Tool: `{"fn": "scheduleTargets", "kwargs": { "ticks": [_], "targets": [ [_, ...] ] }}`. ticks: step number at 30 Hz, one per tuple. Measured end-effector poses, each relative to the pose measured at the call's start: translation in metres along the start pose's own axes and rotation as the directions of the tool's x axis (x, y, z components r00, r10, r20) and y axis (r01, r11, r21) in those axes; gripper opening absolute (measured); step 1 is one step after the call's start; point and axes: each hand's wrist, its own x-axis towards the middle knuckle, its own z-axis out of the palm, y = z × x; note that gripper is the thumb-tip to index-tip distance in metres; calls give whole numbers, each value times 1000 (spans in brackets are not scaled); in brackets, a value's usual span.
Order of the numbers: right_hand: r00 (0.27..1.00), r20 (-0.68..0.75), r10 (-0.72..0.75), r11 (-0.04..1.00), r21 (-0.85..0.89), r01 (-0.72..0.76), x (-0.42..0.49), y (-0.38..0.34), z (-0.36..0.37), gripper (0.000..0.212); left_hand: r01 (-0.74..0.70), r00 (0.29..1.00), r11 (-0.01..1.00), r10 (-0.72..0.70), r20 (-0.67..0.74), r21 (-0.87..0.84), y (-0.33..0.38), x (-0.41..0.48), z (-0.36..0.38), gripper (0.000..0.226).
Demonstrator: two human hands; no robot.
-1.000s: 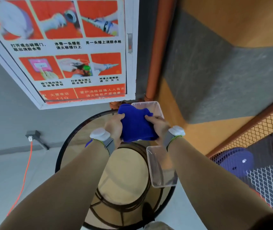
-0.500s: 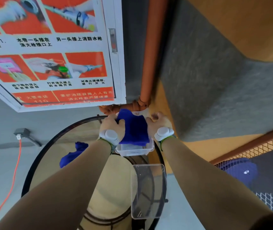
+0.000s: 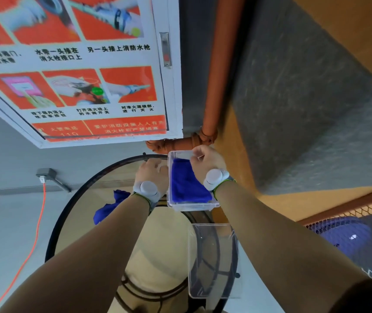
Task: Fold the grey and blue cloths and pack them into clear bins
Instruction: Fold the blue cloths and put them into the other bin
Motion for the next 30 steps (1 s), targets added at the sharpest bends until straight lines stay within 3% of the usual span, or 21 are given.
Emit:
{"fn": "scheduleTargets", "kwargs": {
  "ticks": [3, 6, 12, 17, 22, 25, 27, 30],
  "targets": [
    [996, 11, -88, 993, -83, 89, -10, -22, 28, 11, -7, 1000, 999, 7, -10, 31, -23, -1, -18, 42],
    [992, 55, -116, 992, -40, 118, -20, -43, 57, 12, -74, 992, 996, 78, -99, 47, -45, -1, -37, 38],
    [979, 171, -114, 979, -151, 140, -44, -87, 126, 18, 13, 993, 1000, -14, -121, -10, -115, -2, -87, 38],
    [939, 343, 17, 974, -220, 63, -67, -86, 177, 14, 96, 990, 992, -103, 97, 77, -183, 0, -109, 44],
    [839, 529, 123, 936, -342, 79, -77, -78, 203, 36, 81, 962, 993, -101, 252, 89, -218, -8, -99, 56],
    [835, 512, 204, 872, -482, 83, -83, -78, 212, 57, -21, 959, 976, -42, 280, 217, -229, -9, -96, 51],
    [856, 478, 196, 830, -546, 115, -87, -79, 215, 44, -76, 952, 960, -11, 305, 270, -233, -8, -99, 43],
    [887, 428, 173, 873, -483, 62, -95, -83, 210, 27, -115, 949, 950, 18, 315, 291, -234, -10, -105, 33]
  ]
}}
